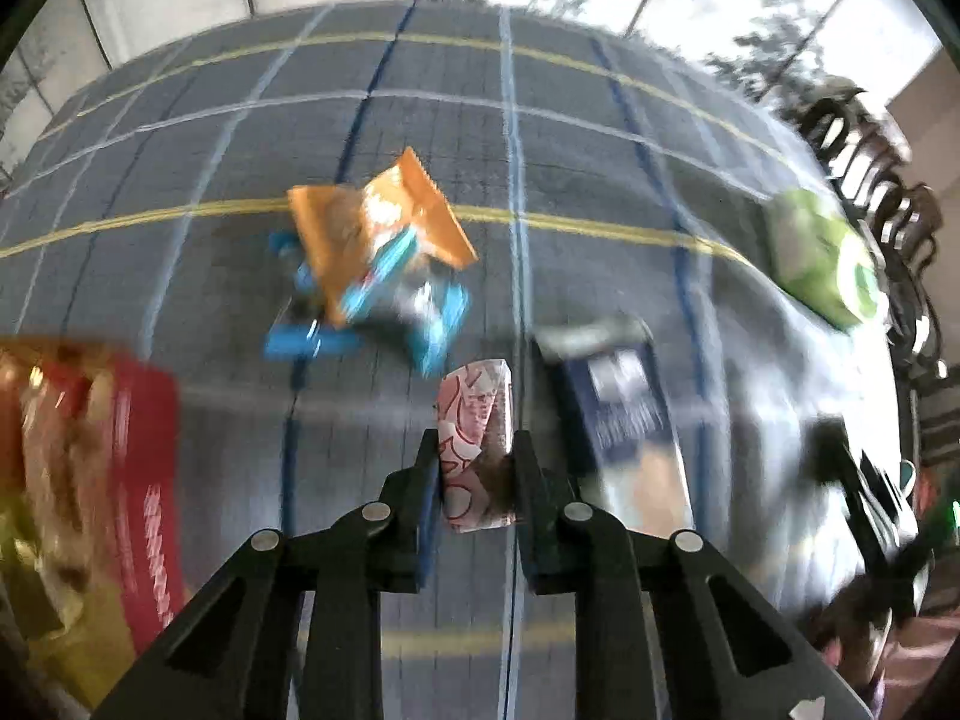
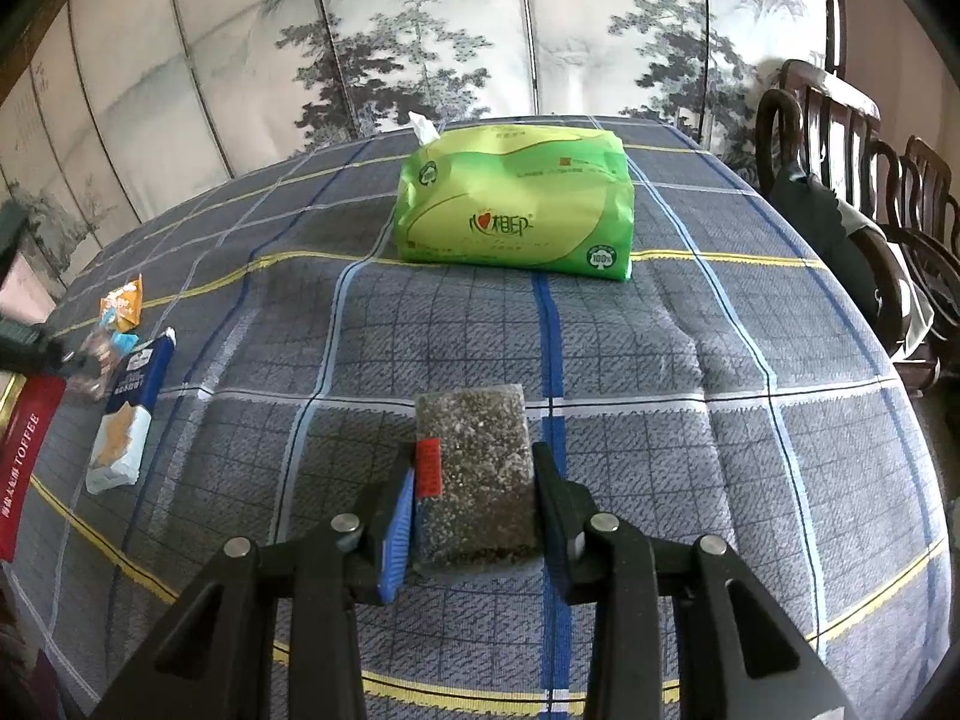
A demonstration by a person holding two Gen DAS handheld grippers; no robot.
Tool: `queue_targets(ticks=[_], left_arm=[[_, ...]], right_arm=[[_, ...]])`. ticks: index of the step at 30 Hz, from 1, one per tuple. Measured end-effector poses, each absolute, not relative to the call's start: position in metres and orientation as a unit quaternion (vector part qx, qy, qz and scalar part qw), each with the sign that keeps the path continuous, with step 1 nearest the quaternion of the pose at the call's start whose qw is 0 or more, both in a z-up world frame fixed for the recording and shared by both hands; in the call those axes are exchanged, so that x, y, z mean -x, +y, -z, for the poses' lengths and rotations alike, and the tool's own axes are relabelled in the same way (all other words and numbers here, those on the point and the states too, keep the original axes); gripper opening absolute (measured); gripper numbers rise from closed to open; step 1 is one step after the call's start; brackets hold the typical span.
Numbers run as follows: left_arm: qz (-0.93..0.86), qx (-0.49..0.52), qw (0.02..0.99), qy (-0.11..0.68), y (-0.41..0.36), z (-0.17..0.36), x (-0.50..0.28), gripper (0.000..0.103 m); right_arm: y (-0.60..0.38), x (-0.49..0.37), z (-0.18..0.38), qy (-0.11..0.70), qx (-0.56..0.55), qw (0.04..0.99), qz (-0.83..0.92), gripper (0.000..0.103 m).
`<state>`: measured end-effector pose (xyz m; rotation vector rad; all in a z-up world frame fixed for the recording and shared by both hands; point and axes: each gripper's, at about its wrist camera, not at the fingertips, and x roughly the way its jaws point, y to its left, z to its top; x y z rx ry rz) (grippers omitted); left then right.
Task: Organize snacks
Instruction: 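Carry the pink candy over the gold tin and release it with the left gripper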
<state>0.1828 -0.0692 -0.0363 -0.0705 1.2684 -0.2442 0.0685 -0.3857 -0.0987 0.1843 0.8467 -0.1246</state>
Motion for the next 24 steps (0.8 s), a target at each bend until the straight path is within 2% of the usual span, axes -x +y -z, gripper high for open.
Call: queue_targets(ticks=[14, 24], left_arm=[[0.102, 0.129, 0.805, 0.570, 0.063, -0.004, -0.046, 0.019], [0.050, 0.095, 0.837, 0.536, 0.128, -0.022, -0.015, 0.019]], right_arm=[[-0.369, -0.073, 0.100, 0.423, -0.035, 0.901, 0.091, 0.035], [-0.354, -0.066, 0.099, 0.425, -0.051, 0.896, 0.120, 0.035]])
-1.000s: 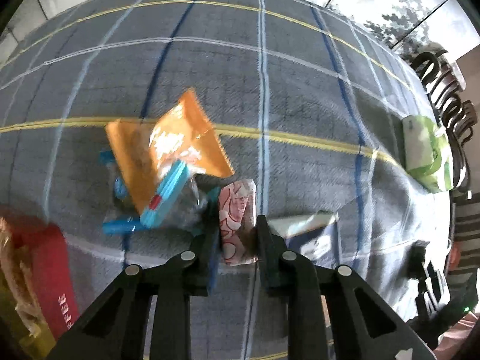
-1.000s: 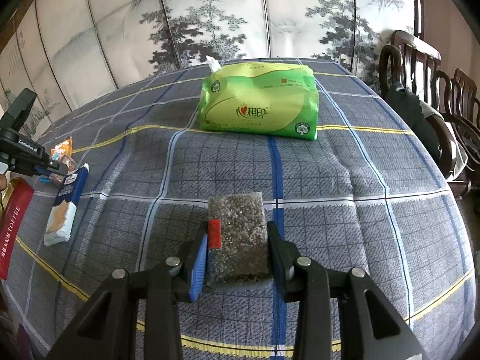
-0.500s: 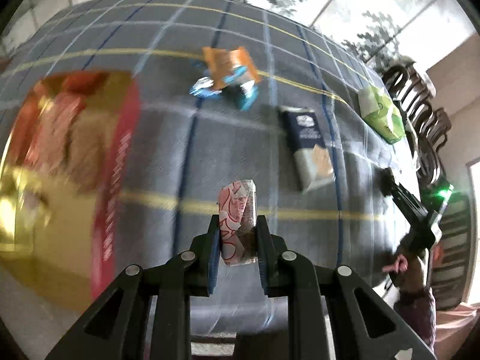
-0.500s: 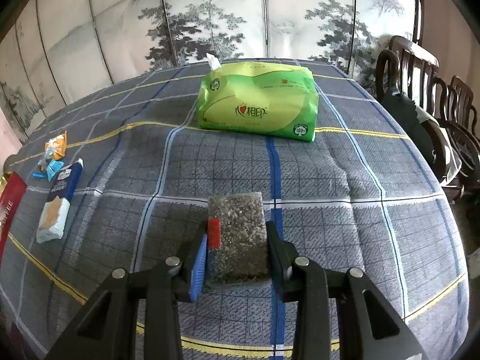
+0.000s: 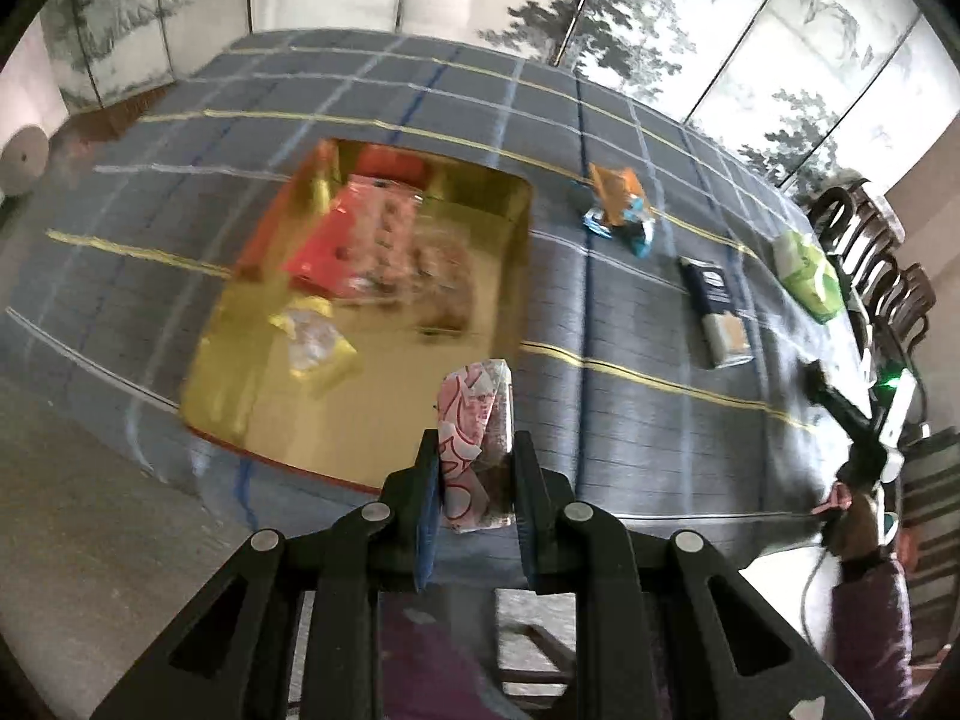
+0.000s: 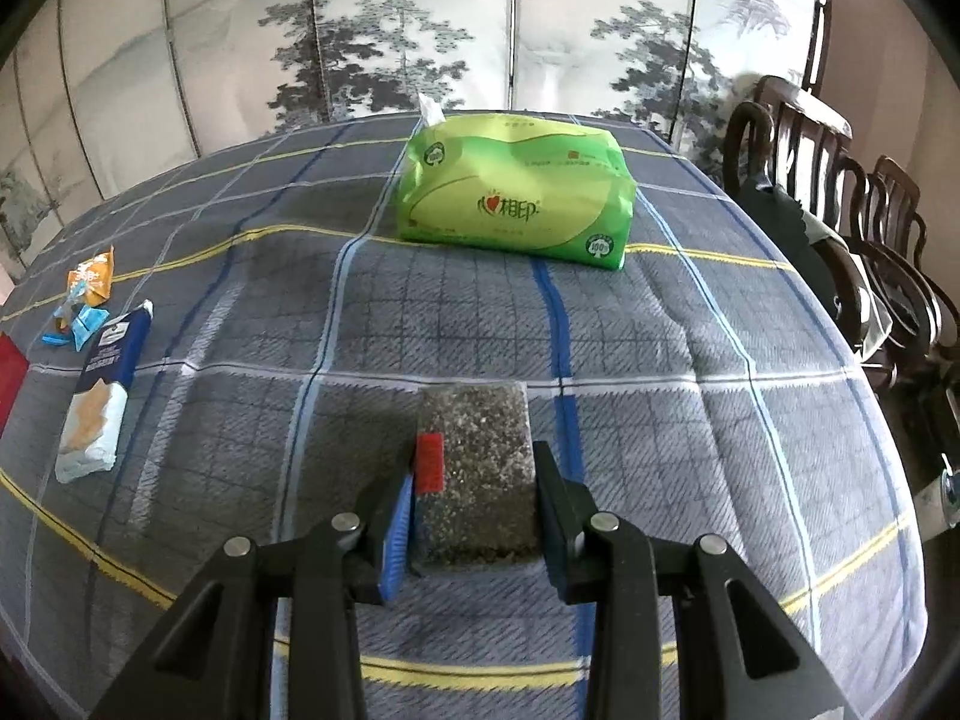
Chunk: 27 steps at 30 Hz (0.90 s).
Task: Organize snacks
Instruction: 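Carry the pink candy over the gold tin and release it with the left gripper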
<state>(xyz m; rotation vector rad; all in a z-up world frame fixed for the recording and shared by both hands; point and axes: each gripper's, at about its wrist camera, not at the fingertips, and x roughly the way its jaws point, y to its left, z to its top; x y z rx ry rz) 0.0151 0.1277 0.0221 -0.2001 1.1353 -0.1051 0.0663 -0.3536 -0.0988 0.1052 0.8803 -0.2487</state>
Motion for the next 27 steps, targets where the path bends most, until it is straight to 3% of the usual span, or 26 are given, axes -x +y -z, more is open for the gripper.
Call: queue_targets(ticks=[27], left_arm=[[0.046, 0.045, 0.835, 0.546, 0.151, 0.038, -0.063, 0.019]], right_arm=[[-0.334, -0.061, 0.099, 0.424, -0.049, 0.896, 0.123, 0.035]])
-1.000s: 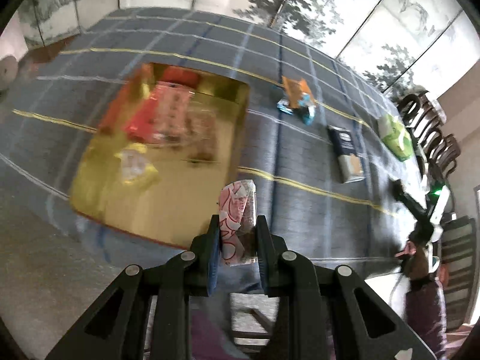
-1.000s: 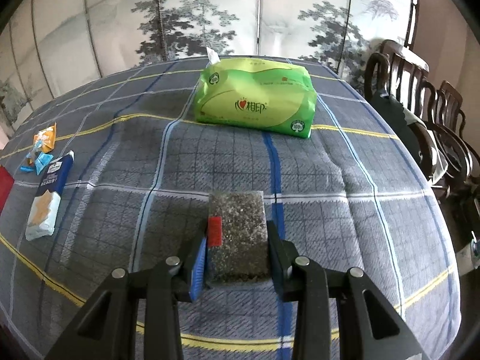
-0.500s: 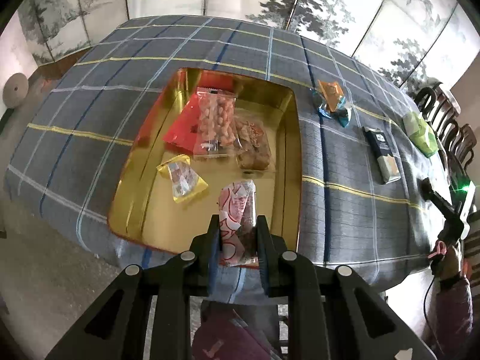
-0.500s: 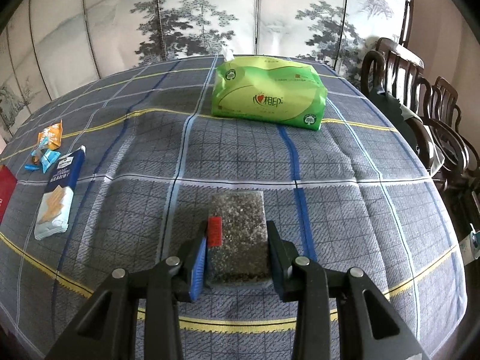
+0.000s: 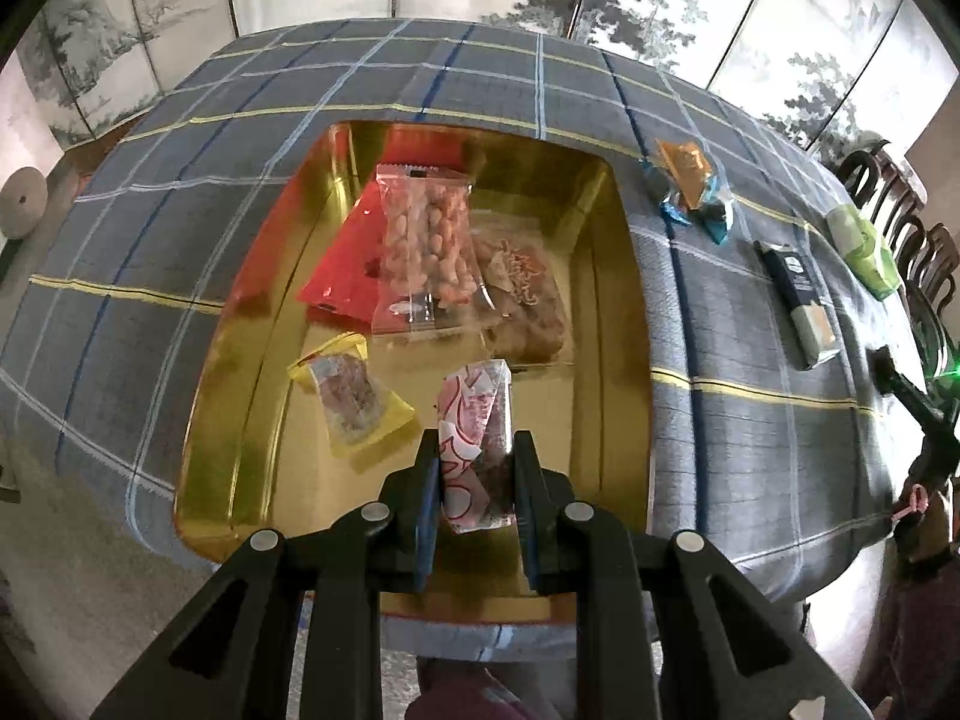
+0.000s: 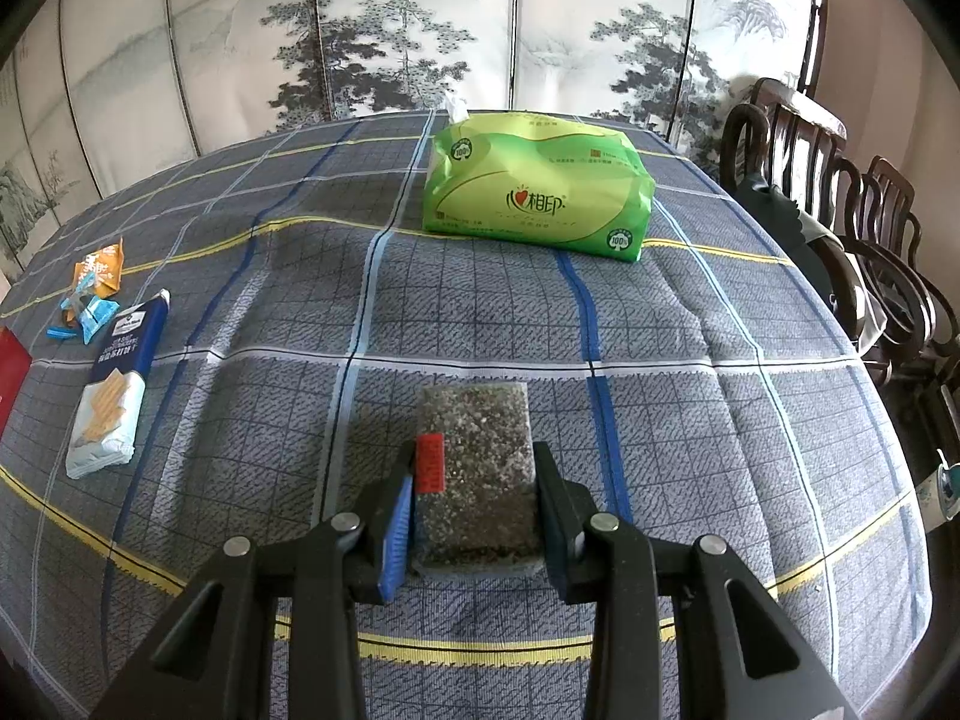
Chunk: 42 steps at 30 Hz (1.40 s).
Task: Organize snacks
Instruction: 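Carry the pink candy over the gold tin and release it with the left gripper, then carry the grey cracker block into the gold tin and open the right gripper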
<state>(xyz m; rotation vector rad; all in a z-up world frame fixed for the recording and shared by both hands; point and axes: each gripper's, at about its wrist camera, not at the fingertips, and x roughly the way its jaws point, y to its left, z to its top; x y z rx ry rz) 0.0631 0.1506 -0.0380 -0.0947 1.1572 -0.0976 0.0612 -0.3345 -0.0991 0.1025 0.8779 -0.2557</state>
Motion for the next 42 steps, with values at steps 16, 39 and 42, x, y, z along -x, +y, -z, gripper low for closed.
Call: queue_targets(ticks=[16, 39, 42], left_arm=[[0.006, 0.021, 0.877, 0.481, 0.155, 0.013, -0.021, 0.070], [0.017, 0.000, 0.884, 0.467, 0.148, 0.011, 0.047, 0.070], [0.006, -0.007, 0.886, 0.463, 0.153, 0.012, 0.049, 0.070]], right_arm=[[-0.328, -0.055, 0.095, 0.429, -0.045, 0.894, 0.119, 0.035], [-0.119, -0.066, 0.021, 0.391, -0.044, 0.912, -0.112, 0.035], [-0.077, -0.075, 0.011, 0.388, -0.042, 0.907, -0.158, 0.035]])
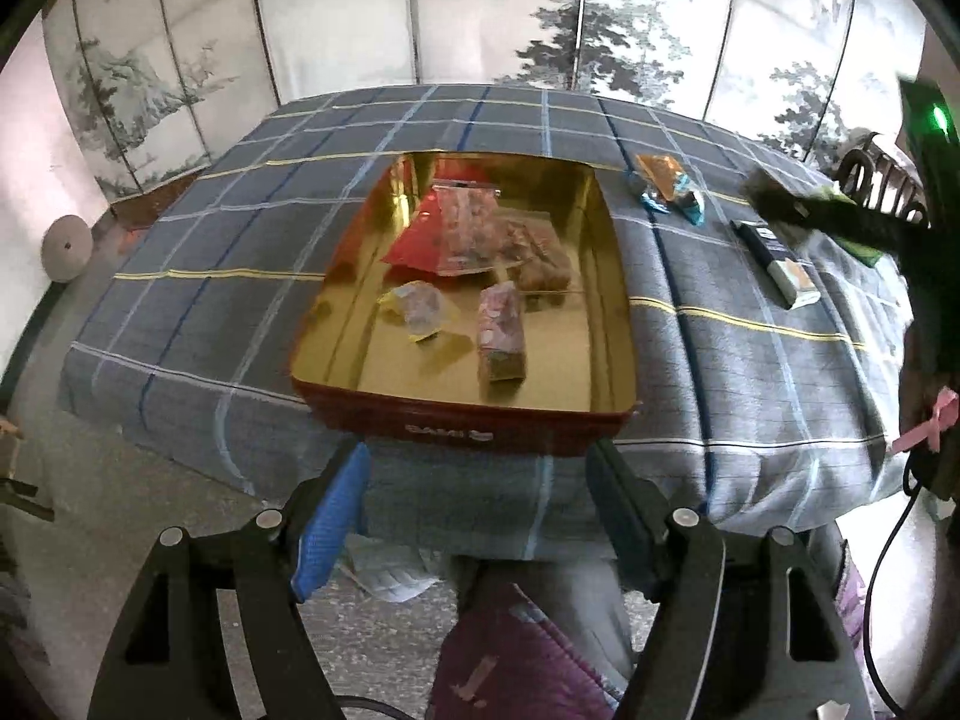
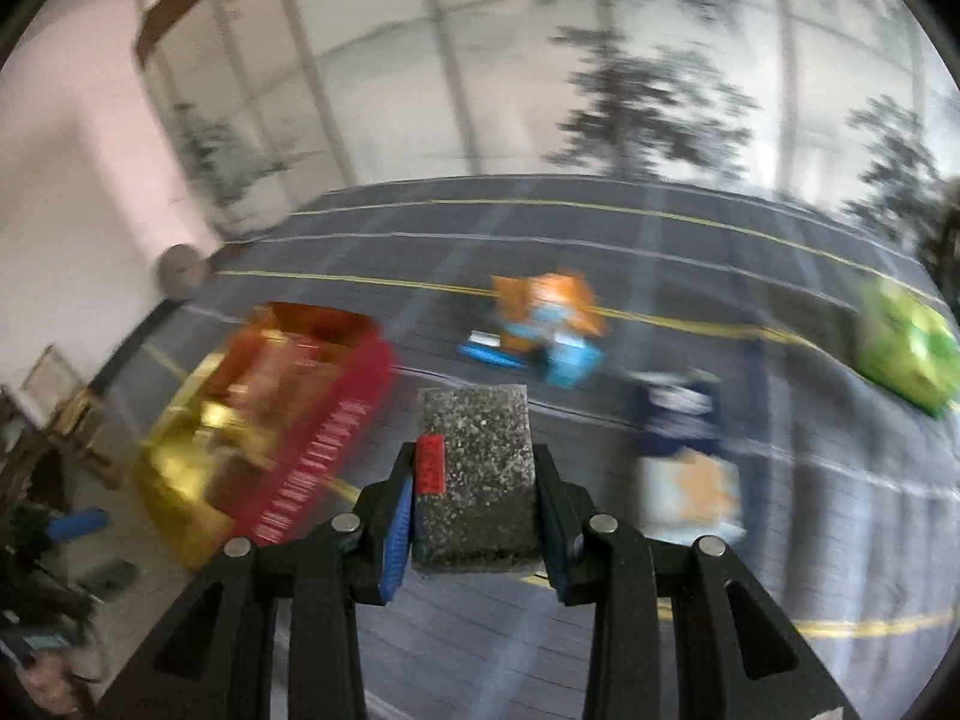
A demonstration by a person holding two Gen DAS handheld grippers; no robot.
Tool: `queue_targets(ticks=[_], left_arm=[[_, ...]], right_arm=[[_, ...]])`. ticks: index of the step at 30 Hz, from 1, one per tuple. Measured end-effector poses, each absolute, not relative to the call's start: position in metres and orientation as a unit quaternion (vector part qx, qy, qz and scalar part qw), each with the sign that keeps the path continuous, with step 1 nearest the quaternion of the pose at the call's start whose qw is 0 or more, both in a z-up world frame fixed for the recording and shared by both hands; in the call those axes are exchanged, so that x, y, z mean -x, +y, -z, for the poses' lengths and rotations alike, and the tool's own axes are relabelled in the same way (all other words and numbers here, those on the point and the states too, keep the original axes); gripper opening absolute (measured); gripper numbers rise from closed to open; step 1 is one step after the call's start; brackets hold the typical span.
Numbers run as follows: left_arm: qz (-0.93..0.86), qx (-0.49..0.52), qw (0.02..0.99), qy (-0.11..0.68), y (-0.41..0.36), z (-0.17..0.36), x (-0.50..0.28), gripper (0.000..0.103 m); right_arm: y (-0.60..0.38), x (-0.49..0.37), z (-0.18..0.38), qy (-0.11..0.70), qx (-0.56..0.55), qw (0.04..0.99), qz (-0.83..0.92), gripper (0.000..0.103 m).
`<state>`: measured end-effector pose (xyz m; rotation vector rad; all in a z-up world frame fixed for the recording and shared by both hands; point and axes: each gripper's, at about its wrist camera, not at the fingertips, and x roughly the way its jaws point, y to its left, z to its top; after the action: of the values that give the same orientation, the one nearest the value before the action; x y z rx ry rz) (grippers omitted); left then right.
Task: Organize snacks
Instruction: 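Carry the grey cracker block into the gold tin and open the right gripper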
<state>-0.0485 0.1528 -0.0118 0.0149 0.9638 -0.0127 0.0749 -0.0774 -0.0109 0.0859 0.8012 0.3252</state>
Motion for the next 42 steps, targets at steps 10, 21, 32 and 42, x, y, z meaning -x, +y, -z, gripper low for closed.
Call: queue_targets(ticks=[10, 21, 32, 42], left_arm=[[-0.015, -0.028, 0.892, 0.451, 0.175, 0.014, 0.053, 0.078], [-0.017, -0.024, 0.887, 0.460, 0.192, 0.028, 0.046, 0.078], [-0.015, -0.020, 0.881, 0.473, 0.194, 0.038, 0.044, 0.078], [-0.012, -0.021, 0.879, 0.477, 0.191, 0.040, 0.043, 0.078]], right_arm=[[0.046, -0.128, 0.012, 0.404, -0.001, 0.883, -0.239, 0.035], [0.089, -0.174, 0.045, 0.437, 0.035, 0.869, -0.229, 0.035], [0.106, -0.184, 0.063, 0.443, 0.064, 0.867, -0.220, 0.036], [0.112, -0.180, 0.053, 0.415, 0.090, 0.881, -0.207, 0.048]])
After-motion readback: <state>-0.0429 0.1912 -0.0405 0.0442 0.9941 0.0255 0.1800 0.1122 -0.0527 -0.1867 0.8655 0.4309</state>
